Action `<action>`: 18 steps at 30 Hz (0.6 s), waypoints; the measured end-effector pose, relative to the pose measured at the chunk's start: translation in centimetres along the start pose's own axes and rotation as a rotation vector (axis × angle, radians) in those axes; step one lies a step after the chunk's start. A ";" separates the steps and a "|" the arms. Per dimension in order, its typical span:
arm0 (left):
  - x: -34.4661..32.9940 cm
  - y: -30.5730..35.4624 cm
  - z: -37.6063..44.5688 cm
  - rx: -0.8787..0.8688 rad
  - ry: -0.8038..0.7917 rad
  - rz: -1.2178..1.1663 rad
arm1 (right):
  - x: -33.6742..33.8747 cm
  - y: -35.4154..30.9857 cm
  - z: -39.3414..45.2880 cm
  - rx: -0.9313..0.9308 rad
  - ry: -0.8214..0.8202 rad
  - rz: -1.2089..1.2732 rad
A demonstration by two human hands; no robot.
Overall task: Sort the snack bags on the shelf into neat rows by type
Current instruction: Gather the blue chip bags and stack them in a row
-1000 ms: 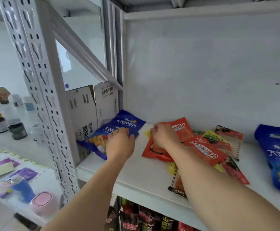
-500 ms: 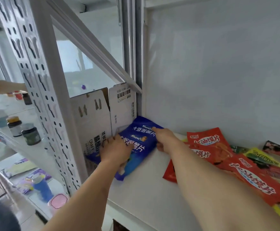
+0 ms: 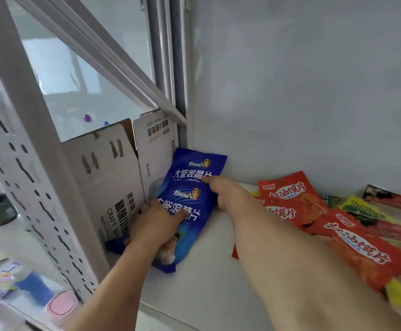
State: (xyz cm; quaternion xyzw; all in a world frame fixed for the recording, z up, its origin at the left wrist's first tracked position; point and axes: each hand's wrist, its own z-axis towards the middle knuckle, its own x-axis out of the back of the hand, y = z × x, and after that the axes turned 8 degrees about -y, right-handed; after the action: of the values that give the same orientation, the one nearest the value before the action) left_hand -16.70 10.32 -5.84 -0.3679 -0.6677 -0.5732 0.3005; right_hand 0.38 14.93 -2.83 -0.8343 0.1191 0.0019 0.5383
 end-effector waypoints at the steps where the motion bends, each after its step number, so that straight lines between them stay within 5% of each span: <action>1: 0.0 0.0 0.0 -0.009 0.007 -0.021 | 0.3 -0.1 -0.2 0.007 -0.005 -0.002; 10: 0.7 0.6 -1.5 -0.210 -0.176 -0.436 | 4.4 0.4 -3.1 0.182 0.118 0.219; 18: -1.2 4.1 -5.4 -0.307 -0.177 -0.458 | 8.9 1.2 -10.4 0.231 0.163 0.370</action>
State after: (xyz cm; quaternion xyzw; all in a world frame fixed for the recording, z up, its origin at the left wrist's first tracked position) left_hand -12.67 5.09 -3.73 -0.2971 -0.6623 -0.6863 0.0446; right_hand 7.46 3.34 -0.70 -0.7286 0.3123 0.0196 0.6092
